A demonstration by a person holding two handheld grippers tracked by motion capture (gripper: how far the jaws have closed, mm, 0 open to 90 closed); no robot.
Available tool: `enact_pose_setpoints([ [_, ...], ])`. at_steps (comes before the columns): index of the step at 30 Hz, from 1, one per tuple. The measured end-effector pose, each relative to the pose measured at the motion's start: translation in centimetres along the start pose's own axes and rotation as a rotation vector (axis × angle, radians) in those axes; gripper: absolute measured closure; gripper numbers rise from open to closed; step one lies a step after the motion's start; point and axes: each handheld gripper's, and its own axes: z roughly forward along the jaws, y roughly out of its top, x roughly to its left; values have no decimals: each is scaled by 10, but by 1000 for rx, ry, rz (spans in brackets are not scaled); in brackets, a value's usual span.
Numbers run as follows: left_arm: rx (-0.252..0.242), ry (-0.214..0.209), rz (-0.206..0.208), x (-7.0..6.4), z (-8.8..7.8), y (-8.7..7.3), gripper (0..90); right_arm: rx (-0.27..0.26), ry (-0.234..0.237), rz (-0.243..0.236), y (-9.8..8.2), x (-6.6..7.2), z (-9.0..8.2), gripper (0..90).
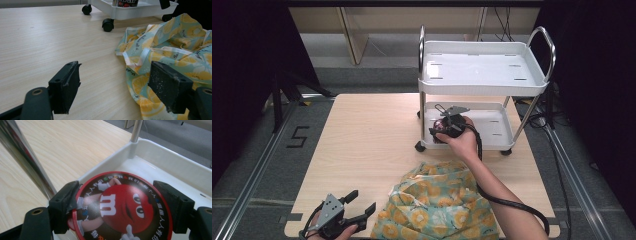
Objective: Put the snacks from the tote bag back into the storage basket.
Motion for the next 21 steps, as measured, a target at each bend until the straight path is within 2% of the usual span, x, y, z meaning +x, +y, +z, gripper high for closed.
enact_pose_setpoints([
  [8, 3, 3, -5, 0, 0, 0, 243, 6, -7, -15, -2, -1, 2, 248],
  [14, 3, 2, 1, 0, 0, 0, 243, 7, 10, 14, -3, 1, 3, 248],
  [15, -9, -8, 13, 1, 1, 0, 243, 5, 8, 15, -3, 1, 3, 248],
  [18, -13, -10, 11, 1, 1, 0, 243, 3, 10, 14, -3, 1, 3, 248],
  [19, 0, 0, 4, 0, 0, 0, 243, 3, 10, 14, -3, 1, 3, 248],
  [21, -4, -3, 8, 0, 0, 0, 243, -3, 1, -3, -4, 1, 4, 247],
])
